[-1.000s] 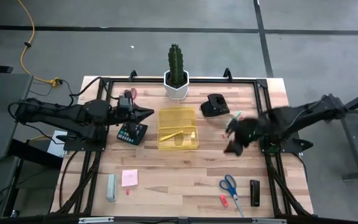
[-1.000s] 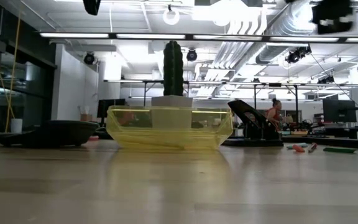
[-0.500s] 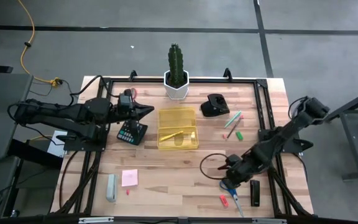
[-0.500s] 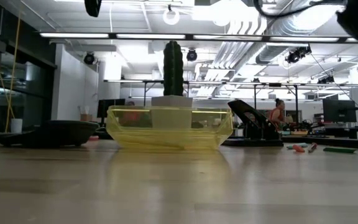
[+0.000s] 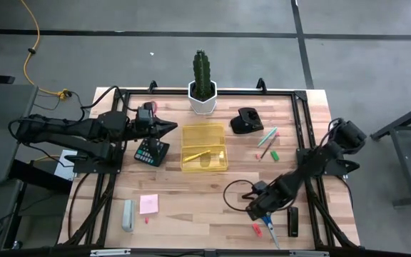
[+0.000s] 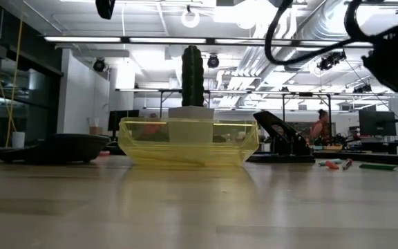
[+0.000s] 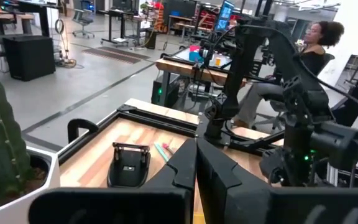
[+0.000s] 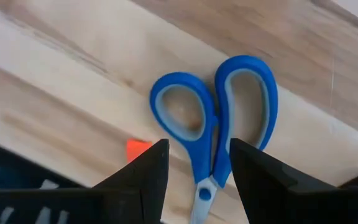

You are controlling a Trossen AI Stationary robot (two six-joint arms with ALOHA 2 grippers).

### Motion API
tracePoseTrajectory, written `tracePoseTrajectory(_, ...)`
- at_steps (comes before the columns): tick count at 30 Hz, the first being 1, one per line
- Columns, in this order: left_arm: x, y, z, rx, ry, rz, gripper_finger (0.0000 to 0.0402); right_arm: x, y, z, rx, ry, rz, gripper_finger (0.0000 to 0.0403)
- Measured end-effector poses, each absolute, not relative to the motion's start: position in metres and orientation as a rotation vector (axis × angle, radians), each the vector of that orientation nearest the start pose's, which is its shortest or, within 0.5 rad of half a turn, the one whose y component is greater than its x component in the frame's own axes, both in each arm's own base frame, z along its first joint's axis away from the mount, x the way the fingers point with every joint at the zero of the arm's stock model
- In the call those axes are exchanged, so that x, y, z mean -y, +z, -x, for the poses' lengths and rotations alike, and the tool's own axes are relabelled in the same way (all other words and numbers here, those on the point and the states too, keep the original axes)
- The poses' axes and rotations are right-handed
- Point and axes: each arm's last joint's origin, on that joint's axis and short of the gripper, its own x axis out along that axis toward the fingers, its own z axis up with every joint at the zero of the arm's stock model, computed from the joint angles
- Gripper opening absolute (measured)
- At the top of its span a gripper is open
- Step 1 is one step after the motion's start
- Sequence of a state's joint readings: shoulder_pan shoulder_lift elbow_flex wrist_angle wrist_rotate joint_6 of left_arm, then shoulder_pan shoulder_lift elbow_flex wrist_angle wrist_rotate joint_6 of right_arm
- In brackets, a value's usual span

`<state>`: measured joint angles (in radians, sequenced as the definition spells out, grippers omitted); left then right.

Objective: Pack school essentials
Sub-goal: Put the blue scissors into the supply box

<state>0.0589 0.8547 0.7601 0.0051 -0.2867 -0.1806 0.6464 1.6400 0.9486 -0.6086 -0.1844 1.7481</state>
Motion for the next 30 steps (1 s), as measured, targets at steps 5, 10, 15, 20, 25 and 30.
tracePoseTrajectory(5, -0.019, 0.331, -0.191, -0.056, 0.353, 0.176, 0.0, -0.181, 0.152, -0.231, -1.484, -0.607, -1.066, 0.0161)
tracePoseTrajectory(10, -0.019, 0.331, -0.191, -0.055, 0.353, 0.184, 0.0, -0.182, 0.142, -0.232, -1.501, -0.632, -1.037, 0.0177)
tracePoseTrajectory(15, -0.019, 0.331, -0.191, -0.055, 0.353, 0.186, 0.0, -0.183, 0.135, -0.235, -1.51, -0.656, -1.027, 0.0194)
tracePoseTrajectory(20, -0.019, 0.331, -0.191, -0.055, 0.354, 0.186, 0.0, -0.183, 0.128, -0.235, -1.503, -0.719, -1.024, 0.0196)
tracePoseTrajectory(25, -0.019, 0.331, -0.191, -0.055, 0.355, 0.186, 0.0, -0.18, 0.126, -0.231, -1.514, -0.768, -0.993, 0.0169)
tracePoseTrajectory(30, -0.02, 0.331, -0.19, -0.055, 0.366, 0.185, 0.0, -0.178, 0.125, -0.229, -1.506, -0.803, -0.955, 0.0108)
